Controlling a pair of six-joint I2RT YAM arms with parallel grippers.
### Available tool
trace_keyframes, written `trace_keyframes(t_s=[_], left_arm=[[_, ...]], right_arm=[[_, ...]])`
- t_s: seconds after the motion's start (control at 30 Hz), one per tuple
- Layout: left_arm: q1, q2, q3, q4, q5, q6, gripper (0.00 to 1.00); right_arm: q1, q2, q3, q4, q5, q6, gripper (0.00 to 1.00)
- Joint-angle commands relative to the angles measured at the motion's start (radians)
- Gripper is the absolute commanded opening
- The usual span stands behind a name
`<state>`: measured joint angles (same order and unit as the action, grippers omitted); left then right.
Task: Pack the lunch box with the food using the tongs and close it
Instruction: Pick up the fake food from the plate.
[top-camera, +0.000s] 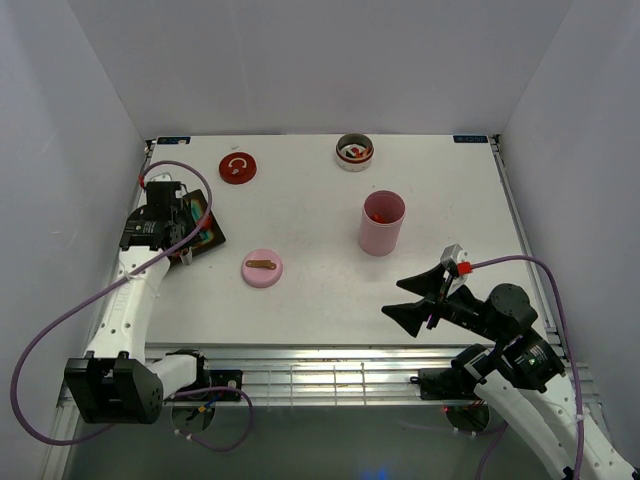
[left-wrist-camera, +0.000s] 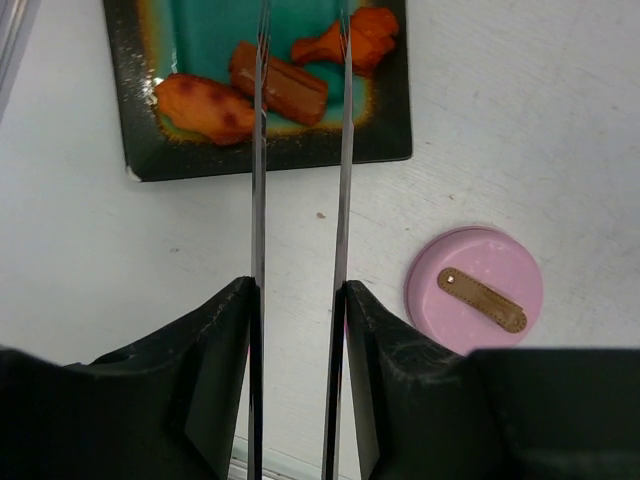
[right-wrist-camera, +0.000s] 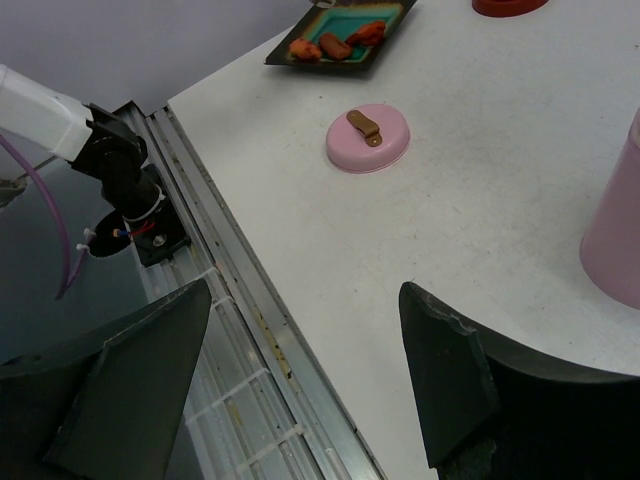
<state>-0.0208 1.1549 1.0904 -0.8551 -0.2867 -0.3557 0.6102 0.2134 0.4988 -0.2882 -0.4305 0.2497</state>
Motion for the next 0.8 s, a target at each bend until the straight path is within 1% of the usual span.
trace_keyframes(t_s=[0.0, 0.07, 0.17, 0.23, 0.33, 0.47, 0.77], left_arm=[[-0.001, -0.044, -0.024, 0.091, 0.151, 0.067, 0.52], [-0.001, -0.035, -0.024, 0.096, 0.182, 0.113, 0.53], [-0.001, 0.026, 0.015, 0.073, 0.158, 0.141, 0.52], [0.001, 0.067, 0.048, 0.060, 0.113, 0.152, 0.52], [-0.001, 0.091, 0.089, 0.070, 0.089, 0.164, 0.53], [-0.001, 0.111, 0.115, 0.073, 0.110, 0.184, 0.54], [-0.001, 0.097, 0.045, 0.070, 0.156, 0.207, 0.55]], right_arm=[[0.005, -0.017, 0.024, 0.027, -0.017, -0.020, 0.82], [0.005, -0.020, 0.026, 0.026, -0.017, -0.018, 0.82], [0.005, -0.017, 0.026, 0.026, -0.014, -0.020, 0.82], [0.005, -0.017, 0.026, 0.024, -0.016, -0.021, 0.82], [0.005, -0.017, 0.026, 0.024, -0.016, -0.020, 0.82], [0.005, -0.016, 0.026, 0.024, -0.016, -0.020, 0.82], [0.005, -0.009, 0.018, 0.035, -0.013, -0.020, 0.82]])
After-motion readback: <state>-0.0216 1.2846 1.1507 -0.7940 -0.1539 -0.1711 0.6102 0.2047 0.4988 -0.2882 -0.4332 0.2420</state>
